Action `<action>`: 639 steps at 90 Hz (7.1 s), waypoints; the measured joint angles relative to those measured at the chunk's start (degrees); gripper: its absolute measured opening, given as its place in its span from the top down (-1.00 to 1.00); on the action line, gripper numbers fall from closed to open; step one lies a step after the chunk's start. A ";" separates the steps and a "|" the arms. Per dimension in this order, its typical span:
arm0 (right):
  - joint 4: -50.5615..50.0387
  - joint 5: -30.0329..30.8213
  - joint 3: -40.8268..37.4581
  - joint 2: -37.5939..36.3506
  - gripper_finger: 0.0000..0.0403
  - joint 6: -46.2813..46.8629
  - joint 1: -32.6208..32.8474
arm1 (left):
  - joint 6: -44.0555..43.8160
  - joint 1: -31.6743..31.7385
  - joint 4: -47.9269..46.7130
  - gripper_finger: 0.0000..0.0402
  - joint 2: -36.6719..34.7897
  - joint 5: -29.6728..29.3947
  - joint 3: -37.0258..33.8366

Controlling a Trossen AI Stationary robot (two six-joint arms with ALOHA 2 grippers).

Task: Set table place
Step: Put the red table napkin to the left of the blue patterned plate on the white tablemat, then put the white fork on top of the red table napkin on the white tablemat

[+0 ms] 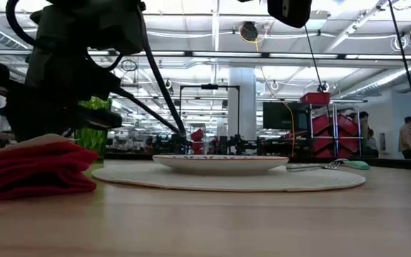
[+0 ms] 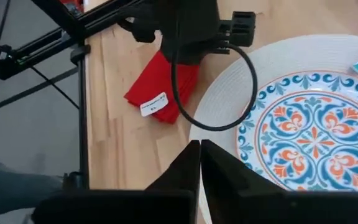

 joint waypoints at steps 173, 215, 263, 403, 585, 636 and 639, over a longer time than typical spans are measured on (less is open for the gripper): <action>-12.00 -0.30 0.00 0.02 1.00 -19.54 -5.42 | -109.34 -5.05 17.36 1.00 -28.54 -30.36 -23.57; -11.91 -0.32 0.00 0.02 1.00 -18.47 -5.46 | -101.90 -3.98 16.57 1.00 -28.56 -25.58 -23.76; -11.27 -0.32 0.00 0.02 1.00 -17.99 -5.46 | -100.28 -2.58 14.37 1.00 -28.54 -25.91 -23.74; -4.91 -0.35 0.00 0.02 1.00 -18.66 -8.45 | -77.26 2.81 2.66 0.90 -33.77 -32.57 -14.86; -14.03 -0.38 0.02 0.00 1.00 -18.65 -8.42 | -58.17 0.20 -4.91 1.00 -30.17 -14.43 0.33; -11.47 -2.12 0.02 -0.02 1.00 -22.08 -8.72 | -61.56 -9.14 17.94 1.00 -15.37 -8.45 -14.73; -11.47 -2.12 0.02 -0.02 1.00 -22.08 -8.72 | -61.54 -9.14 17.92 1.00 -15.19 -7.75 -15.12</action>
